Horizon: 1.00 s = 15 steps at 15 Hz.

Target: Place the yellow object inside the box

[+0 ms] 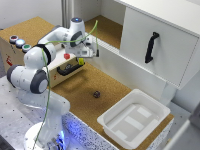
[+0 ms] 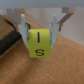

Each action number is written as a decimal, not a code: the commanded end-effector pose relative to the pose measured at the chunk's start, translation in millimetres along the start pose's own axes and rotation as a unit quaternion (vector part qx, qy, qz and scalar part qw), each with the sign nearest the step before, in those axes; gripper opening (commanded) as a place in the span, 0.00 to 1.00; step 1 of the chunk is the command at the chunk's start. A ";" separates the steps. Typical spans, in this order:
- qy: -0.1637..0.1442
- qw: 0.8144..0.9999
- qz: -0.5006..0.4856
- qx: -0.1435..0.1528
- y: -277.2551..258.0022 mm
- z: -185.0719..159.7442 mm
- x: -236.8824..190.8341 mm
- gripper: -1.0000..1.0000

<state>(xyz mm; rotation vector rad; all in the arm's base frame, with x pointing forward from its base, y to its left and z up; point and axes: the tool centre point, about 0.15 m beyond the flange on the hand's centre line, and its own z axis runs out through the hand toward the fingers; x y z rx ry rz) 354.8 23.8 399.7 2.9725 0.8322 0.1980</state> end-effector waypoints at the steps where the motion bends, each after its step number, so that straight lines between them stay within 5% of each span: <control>1: -0.008 0.998 0.068 0.003 60.9 18.4 -49.6 0.00; 8: 0.009 0.993 0.113 0.013 180.1 35.5 -140.6 0.00; 15: -0.016 0.987 0.161 0.007 294.0 55.4 -230.0 0.00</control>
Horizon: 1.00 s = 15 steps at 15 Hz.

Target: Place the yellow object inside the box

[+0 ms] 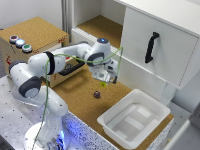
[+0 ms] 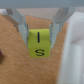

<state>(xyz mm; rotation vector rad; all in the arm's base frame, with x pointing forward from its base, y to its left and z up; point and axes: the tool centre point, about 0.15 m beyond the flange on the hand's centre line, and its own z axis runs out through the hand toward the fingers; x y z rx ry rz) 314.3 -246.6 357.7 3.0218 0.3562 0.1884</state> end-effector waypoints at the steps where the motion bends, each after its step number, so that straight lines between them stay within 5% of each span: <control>1: -0.013 0.999 0.015 0.032 116.6 26.5 -28.2 0.00; 6: -0.005 0.998 0.045 0.049 159.8 64.9 -30.8 0.00; 15: 0.040 0.990 0.125 0.056 157.4 136.0 -12.0 0.00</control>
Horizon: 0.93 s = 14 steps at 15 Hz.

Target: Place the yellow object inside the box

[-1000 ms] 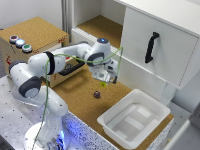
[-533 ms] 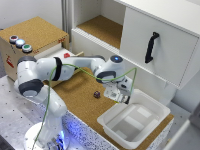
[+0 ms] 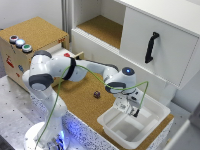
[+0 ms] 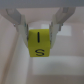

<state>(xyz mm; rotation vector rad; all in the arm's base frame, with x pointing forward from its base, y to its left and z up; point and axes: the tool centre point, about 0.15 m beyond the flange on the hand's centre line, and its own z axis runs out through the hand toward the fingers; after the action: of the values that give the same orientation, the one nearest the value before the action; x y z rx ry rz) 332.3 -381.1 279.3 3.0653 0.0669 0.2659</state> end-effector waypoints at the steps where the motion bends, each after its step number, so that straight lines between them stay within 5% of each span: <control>1: 0.011 0.998 0.031 0.050 30.0 49.3 14.5 0.00; 5: -0.003 0.997 0.033 0.068 28.2 60.5 13.6 0.00; 6: 0.003 0.997 0.036 0.063 25.9 52.4 13.0 1.00; 14: 0.081 0.996 0.000 0.047 -21.3 -58.2 11.5 1.00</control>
<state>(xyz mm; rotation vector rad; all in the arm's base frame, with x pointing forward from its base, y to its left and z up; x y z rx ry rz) 359.2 -397.1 260.9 3.1392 -0.0275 0.3002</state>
